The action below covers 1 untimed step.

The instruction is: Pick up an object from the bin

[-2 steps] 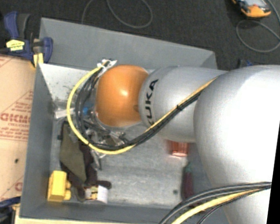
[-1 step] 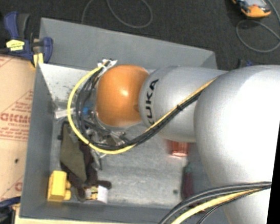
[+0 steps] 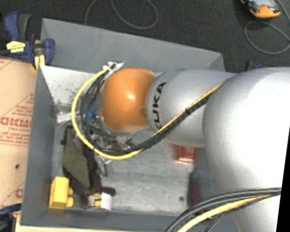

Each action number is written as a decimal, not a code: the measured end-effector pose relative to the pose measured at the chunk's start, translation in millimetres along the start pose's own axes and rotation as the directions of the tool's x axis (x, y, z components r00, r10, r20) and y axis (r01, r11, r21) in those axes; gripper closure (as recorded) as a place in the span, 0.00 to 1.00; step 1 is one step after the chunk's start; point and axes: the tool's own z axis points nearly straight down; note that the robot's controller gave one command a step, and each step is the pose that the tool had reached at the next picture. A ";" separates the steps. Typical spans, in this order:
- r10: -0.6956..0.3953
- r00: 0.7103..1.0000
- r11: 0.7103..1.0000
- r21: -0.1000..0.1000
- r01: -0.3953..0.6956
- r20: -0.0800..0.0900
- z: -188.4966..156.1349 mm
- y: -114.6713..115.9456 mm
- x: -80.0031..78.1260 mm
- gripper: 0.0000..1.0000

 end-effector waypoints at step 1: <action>0.022 1.000 1.000 0.001 -0.022 0.009 -1.1 -0.7 9.4 1.00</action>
Offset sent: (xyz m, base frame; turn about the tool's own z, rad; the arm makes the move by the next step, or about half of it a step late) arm 0.0000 0.0000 0.0000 0.0000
